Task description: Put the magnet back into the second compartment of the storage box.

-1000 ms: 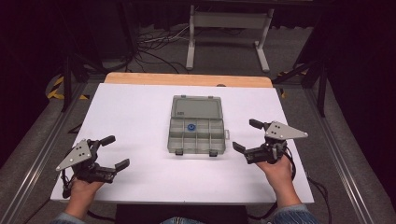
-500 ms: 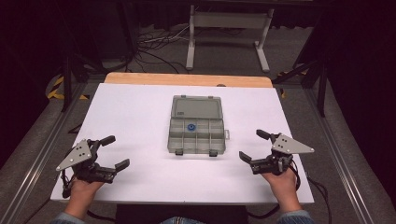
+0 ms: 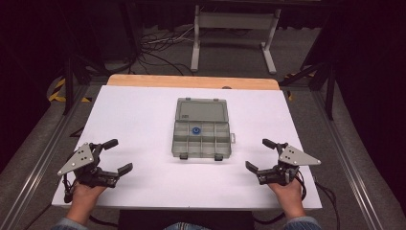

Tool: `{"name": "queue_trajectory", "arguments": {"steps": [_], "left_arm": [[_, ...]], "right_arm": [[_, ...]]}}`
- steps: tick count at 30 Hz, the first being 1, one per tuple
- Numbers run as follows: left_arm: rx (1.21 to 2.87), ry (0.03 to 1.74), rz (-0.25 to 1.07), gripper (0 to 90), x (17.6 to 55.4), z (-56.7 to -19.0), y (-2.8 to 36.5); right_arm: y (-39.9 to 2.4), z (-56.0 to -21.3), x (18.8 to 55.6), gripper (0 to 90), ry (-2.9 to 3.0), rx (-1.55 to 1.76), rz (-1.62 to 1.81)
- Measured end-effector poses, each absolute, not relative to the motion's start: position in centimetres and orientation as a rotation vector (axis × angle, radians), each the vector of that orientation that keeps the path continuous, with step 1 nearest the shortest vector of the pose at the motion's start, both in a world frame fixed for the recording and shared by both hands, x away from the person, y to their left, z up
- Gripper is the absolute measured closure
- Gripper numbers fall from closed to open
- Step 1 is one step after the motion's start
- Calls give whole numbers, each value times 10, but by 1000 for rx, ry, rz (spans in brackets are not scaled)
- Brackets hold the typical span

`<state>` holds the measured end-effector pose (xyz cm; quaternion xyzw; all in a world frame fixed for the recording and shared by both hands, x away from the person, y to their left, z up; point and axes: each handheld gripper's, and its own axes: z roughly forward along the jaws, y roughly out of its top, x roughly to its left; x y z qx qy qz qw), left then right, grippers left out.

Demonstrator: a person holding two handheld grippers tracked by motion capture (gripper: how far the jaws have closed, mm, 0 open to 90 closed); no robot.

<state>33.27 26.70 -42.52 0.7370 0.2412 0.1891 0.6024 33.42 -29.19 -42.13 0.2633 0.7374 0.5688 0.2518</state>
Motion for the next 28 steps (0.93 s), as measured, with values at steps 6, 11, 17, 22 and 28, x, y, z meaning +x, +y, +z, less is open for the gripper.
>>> {"name": "queue_trajectory", "arguments": {"steps": [6, 11, 17, 22, 28], "left_arm": [[1707, 565, 431, 20, 333, -427, 268], [1689, 573, 420, 19, 337, -430, 269], [1679, 572, 410, 19, 337, -430, 268], [1684, 579, 400, 16, 337, -430, 269], [1667, 580, 393, 13, 338, -430, 269]], "right_arm": [[-294, -431, 334, 0, 2005, 731, 1550], [-295, -437, 336, 0, 2021, 749, 1536], [-297, -442, 338, 0, 2021, 783, 1552], [-296, -441, 338, 0, 2016, 774, 1550], [-295, -440, 337, 0, 2019, 767, 1525]]}}
